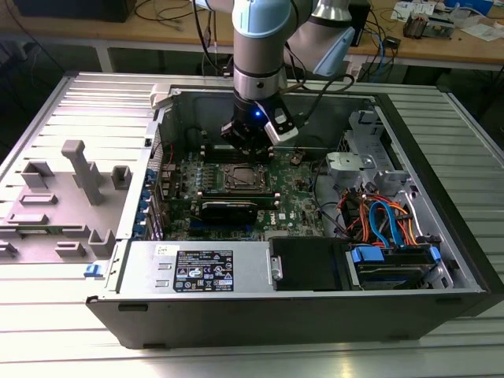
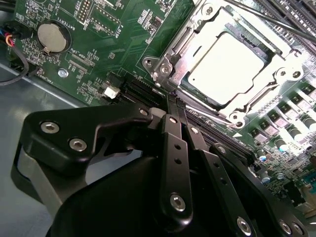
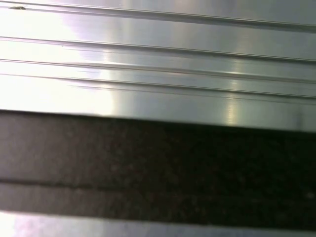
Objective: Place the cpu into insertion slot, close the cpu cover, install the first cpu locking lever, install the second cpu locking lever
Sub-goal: 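Install the first cpu locking lever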
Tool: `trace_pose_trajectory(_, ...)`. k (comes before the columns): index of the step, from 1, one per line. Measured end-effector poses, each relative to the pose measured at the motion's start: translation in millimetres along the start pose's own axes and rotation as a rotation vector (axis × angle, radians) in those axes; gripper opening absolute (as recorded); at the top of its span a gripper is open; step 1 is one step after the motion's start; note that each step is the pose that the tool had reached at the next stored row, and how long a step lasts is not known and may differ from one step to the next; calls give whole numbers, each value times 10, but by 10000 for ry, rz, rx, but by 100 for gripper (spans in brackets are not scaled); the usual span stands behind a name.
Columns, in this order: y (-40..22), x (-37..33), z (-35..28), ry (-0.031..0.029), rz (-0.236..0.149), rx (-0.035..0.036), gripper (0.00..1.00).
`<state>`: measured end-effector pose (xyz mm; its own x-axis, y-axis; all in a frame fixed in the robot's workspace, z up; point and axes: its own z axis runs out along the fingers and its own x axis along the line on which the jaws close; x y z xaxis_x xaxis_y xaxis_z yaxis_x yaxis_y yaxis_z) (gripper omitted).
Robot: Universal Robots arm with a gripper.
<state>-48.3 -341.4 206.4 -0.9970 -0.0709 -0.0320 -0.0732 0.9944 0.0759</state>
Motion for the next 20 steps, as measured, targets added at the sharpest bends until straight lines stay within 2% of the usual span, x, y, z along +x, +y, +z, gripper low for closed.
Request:
trace_pose_trajectory(3,0,-1,0,2,-2,35,11)
trace_pose_trajectory(5,1,-2,1,5,-2,96,11)
trace_pose_trajectory(7,-1,-2,0,10,-4,127,11)
trace_pose_trajectory(20,-2,-17,12,9,-3,129,11)
